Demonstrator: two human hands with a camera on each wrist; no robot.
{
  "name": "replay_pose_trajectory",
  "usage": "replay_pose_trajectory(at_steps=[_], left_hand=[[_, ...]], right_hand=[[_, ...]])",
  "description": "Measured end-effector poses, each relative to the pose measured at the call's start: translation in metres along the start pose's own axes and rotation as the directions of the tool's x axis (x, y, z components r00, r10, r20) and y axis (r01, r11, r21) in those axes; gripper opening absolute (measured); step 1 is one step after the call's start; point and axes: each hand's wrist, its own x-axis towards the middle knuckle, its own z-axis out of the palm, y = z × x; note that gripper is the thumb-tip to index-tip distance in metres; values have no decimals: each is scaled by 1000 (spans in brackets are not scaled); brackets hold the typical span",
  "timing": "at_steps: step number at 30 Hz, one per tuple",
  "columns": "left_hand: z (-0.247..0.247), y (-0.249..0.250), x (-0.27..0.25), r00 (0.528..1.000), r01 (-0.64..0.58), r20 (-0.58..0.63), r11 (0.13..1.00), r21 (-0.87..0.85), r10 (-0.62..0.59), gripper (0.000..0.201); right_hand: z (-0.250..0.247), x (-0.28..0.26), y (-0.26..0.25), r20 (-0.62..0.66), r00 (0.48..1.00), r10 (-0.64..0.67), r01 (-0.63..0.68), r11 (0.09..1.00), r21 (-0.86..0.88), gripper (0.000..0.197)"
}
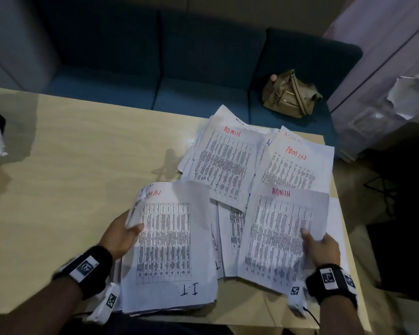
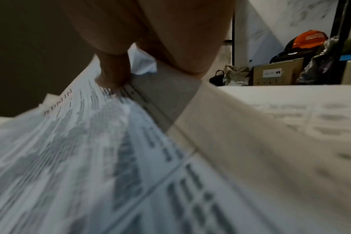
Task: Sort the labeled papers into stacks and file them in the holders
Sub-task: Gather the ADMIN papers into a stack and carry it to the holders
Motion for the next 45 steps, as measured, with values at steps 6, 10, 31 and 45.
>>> replay_pose_trajectory(at_steps=[6, 10, 31, 45], left_hand=[[-15, -14, 3, 996, 84, -44, 996, 19, -83, 47], [-13, -13, 5, 995, 100, -33, 994, 44, -98, 49], [-11, -16, 2, 986, 123, -118, 992, 23, -119, 45], [-18, -25, 8, 990, 118, -79, 993, 20, -116, 40]], right_hand=[[-14, -4, -40, 50, 989, -140, 132, 981, 142, 33], [16, -17, -76, 257, 941, -221, 205, 975, 88, 27], [36, 70, -75, -117, 988, -105, 69, 958, -277, 25], [40, 60, -72, -147, 978, -149, 105, 956, -274, 21]])
